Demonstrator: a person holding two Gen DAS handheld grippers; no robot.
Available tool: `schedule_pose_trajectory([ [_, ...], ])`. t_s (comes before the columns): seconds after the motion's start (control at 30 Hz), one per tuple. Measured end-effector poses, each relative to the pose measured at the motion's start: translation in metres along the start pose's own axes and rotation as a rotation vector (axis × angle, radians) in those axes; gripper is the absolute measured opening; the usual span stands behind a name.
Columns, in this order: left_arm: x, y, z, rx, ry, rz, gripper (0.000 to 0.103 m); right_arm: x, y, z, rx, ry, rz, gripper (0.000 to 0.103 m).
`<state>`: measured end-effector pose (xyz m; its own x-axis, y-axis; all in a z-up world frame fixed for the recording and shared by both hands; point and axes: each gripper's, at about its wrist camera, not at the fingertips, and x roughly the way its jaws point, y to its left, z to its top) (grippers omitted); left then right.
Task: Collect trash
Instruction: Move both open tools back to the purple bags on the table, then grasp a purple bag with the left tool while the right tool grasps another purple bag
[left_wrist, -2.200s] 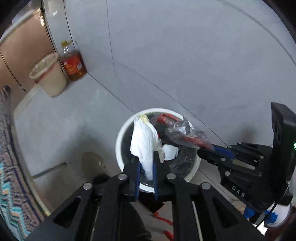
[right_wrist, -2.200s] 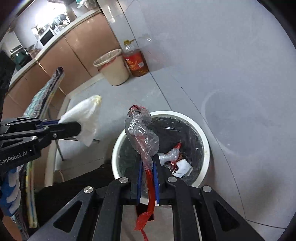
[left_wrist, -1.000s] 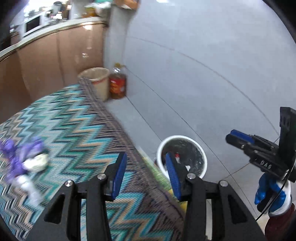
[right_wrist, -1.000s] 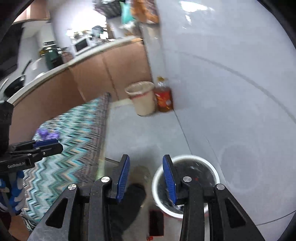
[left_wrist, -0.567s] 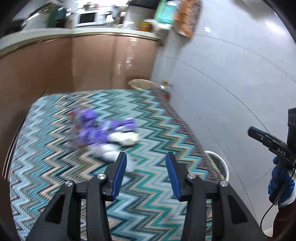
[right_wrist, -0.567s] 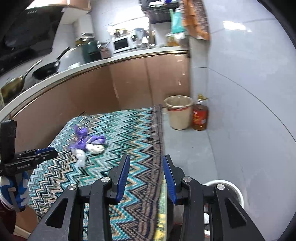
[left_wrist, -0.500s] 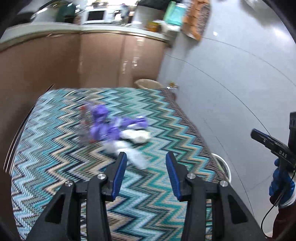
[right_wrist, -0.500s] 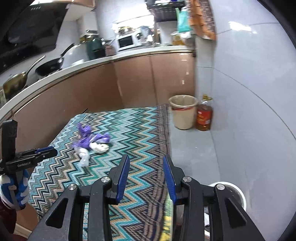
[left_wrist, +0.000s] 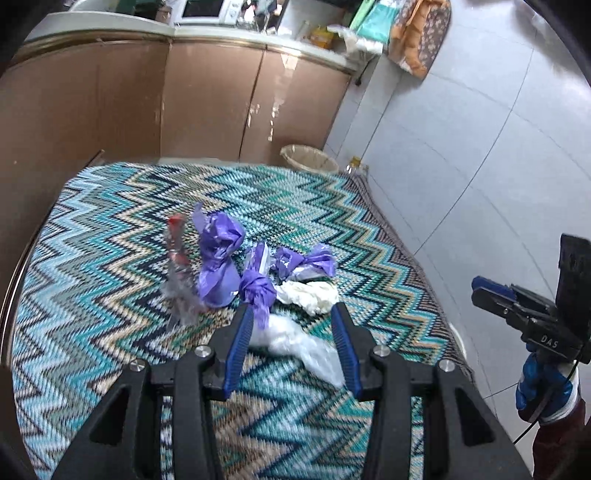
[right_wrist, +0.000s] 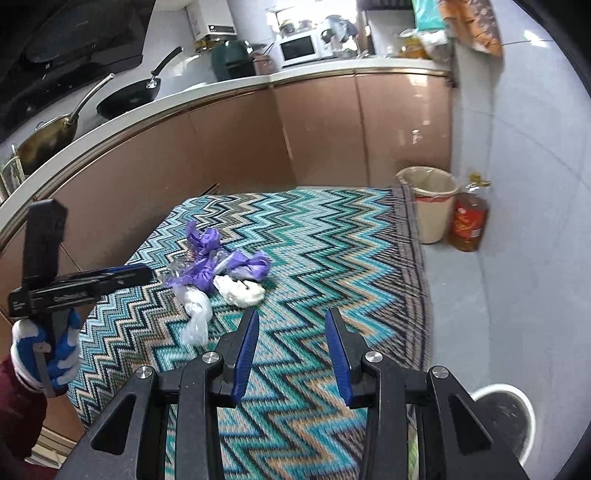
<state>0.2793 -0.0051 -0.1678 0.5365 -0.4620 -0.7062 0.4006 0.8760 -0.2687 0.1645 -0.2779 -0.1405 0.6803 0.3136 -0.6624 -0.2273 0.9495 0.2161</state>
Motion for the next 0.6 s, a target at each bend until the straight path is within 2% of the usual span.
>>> schedule_pose_trajectory([
  [0.2,0.044,0.009,0.015,0.018,0.087,0.027,0.041,0.052,0.006,0.022,-0.032,0.044,0.071,0.035],
  [0.3,0.059,0.013,0.018,0.024,0.108,0.039,0.041,0.079,0.006,0.030,-0.026,0.066,0.101,0.042],
  [0.37,0.068,0.016,0.018,0.023,0.125,0.047,0.041,0.096,0.004,0.036,-0.012,0.081,0.126,0.043],
  [0.6,0.082,0.021,0.016,0.022,0.149,0.038,0.029,0.140,-0.002,0.045,0.024,0.127,0.195,0.043],
])
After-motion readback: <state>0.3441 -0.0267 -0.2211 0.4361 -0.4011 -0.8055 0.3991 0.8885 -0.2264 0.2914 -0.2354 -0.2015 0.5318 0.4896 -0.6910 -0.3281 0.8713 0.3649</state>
